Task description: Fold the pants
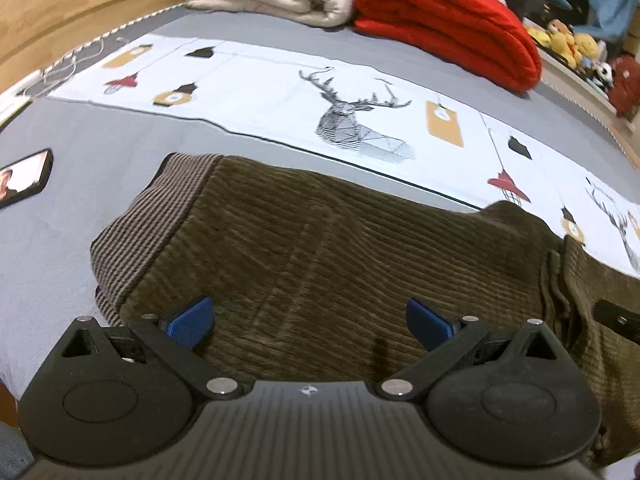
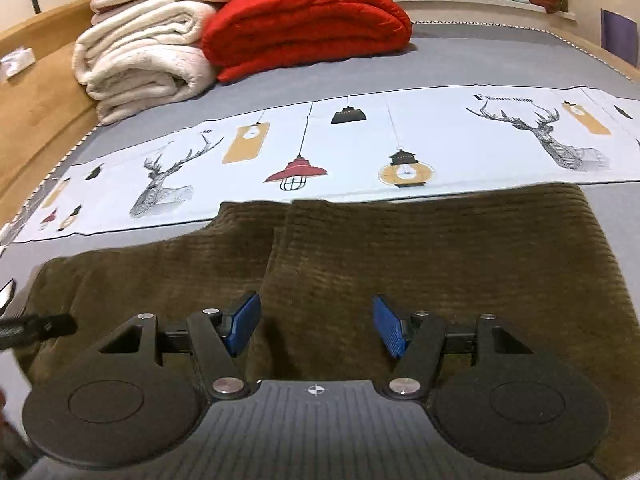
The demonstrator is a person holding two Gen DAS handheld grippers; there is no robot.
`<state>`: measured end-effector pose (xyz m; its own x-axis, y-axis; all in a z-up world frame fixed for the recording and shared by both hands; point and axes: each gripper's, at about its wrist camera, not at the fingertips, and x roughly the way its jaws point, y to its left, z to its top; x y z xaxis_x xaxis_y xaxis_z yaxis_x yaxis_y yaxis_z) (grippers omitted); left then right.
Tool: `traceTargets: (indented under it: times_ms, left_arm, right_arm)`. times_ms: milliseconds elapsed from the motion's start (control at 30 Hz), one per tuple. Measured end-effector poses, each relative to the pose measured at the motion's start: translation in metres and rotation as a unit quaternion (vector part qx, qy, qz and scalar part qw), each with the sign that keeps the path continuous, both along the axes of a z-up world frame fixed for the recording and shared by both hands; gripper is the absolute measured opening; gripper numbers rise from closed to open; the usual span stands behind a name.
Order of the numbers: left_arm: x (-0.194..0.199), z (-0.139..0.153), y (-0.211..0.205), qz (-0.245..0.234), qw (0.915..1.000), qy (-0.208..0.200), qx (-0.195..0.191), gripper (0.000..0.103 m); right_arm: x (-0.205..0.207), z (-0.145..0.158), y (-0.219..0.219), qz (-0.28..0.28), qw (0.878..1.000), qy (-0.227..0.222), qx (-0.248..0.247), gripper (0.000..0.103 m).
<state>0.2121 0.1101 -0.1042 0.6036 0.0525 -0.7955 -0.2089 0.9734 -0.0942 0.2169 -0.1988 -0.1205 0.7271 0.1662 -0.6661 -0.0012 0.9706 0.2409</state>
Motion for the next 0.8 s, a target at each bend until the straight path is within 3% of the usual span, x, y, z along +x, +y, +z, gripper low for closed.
traceTargets:
  times_ms: [200, 267, 300, 400, 433, 500, 533, 567, 667, 800]
  left_arm:
    - [0.000, 0.001, 0.007, 0.003, 1.0000, 0.003, -0.005, 0.103]
    - [0.001, 0.000, 0.009, 0.003, 1.0000, 0.006, -0.003, 0.103]
    - [0.001, -0.001, 0.010, 0.003, 1.0000, 0.008, -0.004, 0.103]
    - [0.000, -0.004, 0.015, 0.004, 0.9999, 0.012, -0.006, 0.103]
    - [-0.001, -0.004, 0.016, 0.003, 0.9999, 0.011, -0.006, 0.103]
    - [-0.003, -0.003, 0.018, 0.003, 1.0000, 0.006, 0.001, 0.103]
    - [-0.003, -0.003, 0.017, 0.003, 1.0000, 0.003, 0.008, 0.103]
    - [-0.004, -0.003, 0.016, 0.002, 0.9999, 0.001, 0.013, 0.103]
    - [-0.005, -0.003, 0.012, -0.005, 0.9997, 0.000, 0.023, 0.103]
    - [-0.004, -0.006, 0.006, -0.011, 0.9996, 0.005, 0.025, 0.103]
  right_arm:
    - [0.041, -0.016, 0.038, 0.012, 0.997, 0.048, -0.054, 0.072]
    - [0.046, -0.023, 0.049, 0.029, 0.996, 0.060, -0.061, 0.091]
    - [0.047, -0.027, 0.054, 0.039, 0.995, 0.062, -0.070, 0.095]
    - [0.046, -0.038, 0.071, 0.065, 0.986, 0.055, -0.142, 0.094]
    - [0.043, -0.040, 0.074, 0.069, 0.984, 0.045, -0.160, 0.090]
    - [0.039, -0.037, 0.074, 0.064, 0.982, 0.033, -0.175, 0.073]
    - [0.038, -0.036, 0.073, 0.060, 0.980, 0.026, -0.190, 0.053]
    - [0.037, -0.035, 0.069, 0.063, 0.979, 0.023, -0.193, 0.045]
    - [0.031, -0.032, 0.059, 0.071, 0.981, 0.008, -0.183, 0.034]
    - [0.022, -0.032, 0.051, 0.051, 0.986, -0.015, -0.158, 0.030]
